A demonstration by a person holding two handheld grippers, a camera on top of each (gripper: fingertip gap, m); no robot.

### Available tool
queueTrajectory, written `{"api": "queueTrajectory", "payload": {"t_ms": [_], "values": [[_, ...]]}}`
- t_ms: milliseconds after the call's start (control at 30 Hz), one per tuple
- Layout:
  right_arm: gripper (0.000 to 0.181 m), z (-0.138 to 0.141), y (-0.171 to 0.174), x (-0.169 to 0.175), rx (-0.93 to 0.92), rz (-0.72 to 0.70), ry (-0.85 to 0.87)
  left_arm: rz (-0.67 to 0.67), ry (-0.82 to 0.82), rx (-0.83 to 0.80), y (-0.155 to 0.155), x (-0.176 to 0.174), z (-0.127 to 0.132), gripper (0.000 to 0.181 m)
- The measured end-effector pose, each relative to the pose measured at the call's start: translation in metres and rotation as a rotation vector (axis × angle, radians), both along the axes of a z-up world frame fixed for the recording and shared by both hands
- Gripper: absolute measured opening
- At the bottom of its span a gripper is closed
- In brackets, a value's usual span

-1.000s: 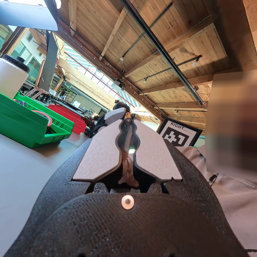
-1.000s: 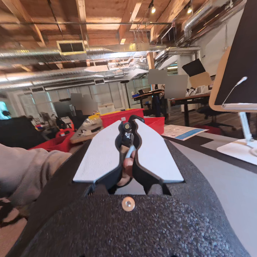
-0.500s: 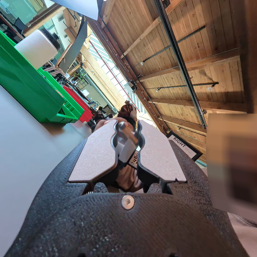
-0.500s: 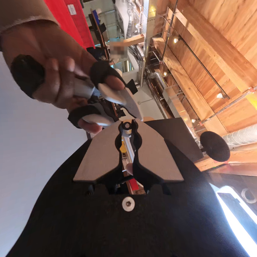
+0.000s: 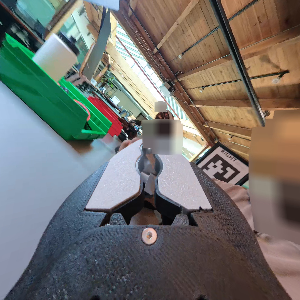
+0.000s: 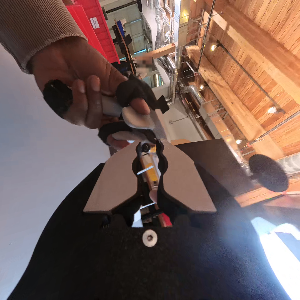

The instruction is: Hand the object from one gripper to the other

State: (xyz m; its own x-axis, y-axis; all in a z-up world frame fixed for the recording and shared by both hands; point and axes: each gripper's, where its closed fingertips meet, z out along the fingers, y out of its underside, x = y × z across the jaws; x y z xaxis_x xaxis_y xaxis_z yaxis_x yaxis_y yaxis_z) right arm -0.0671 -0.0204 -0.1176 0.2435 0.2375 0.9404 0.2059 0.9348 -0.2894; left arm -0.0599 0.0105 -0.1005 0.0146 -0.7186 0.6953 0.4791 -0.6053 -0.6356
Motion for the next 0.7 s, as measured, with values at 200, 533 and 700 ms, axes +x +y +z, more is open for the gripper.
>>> {"api": "queueTrajectory", "payload": {"t_ms": [200, 533, 700], "values": [[0.044, -0.006, 0.002, -0.011, -0.846, 0.192, -0.033, 0.287, 0.188, 0.332, 0.001, -0.035, 0.03, 0.007], [0.027, -0.007, 0.002, -0.009, -1.255, 0.354, -0.053, 0.334, 0.646, 0.788, -0.026, 0.006, 0.013, 0.007], [0.011, -0.006, 0.012, -0.003, -0.895, 0.196, -0.082, 0.269, 0.605, 0.747, -0.03, 0.011, 0.01, 0.0]]}}
